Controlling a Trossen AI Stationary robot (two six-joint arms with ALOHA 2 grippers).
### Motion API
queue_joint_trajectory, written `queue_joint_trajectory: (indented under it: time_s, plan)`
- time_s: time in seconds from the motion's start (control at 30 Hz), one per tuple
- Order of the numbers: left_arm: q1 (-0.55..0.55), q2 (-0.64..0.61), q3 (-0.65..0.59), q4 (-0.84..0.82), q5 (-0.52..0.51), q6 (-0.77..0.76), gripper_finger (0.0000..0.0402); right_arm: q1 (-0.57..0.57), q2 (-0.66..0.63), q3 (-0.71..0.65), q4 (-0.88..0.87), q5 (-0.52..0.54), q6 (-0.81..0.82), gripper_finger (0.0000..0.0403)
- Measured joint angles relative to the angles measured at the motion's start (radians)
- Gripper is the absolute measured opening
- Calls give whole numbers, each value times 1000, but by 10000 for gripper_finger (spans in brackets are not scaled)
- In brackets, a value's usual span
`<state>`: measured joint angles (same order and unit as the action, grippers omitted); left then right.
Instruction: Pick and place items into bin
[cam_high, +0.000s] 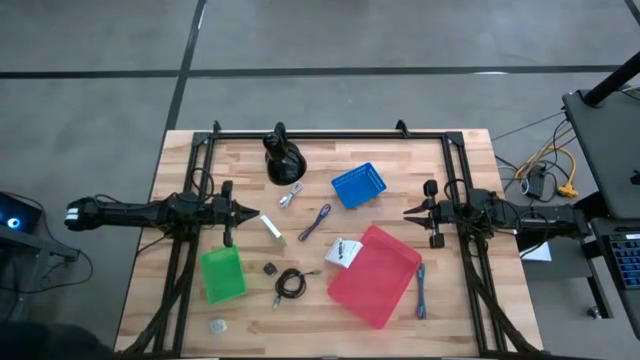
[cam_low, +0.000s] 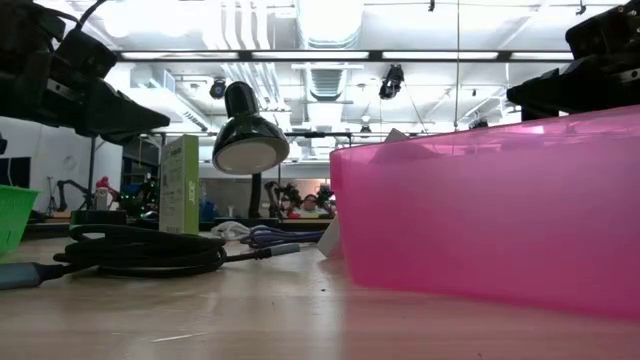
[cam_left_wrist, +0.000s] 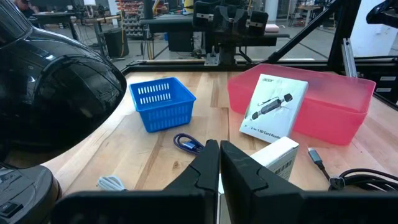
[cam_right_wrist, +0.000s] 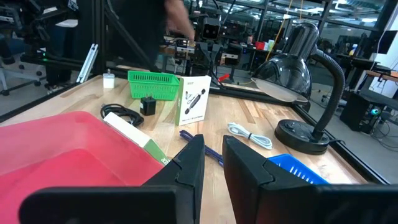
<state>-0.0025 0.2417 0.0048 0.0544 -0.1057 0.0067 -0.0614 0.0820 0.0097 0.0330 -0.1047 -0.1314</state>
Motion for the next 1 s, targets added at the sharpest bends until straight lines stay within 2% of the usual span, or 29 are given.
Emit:
queue_joint_trajectory:
  time_s: [0.47,0.73,1.0]
  plan:
    - [0,0,0,1,0,0,0,0,0,0,1,0,-35,47]
    - [0,0,0,25,0,0,0,0,0,0,83,0,-21,47]
    - [0,0,0,136,0,0,0,0,0,0,163,0,-93,47]
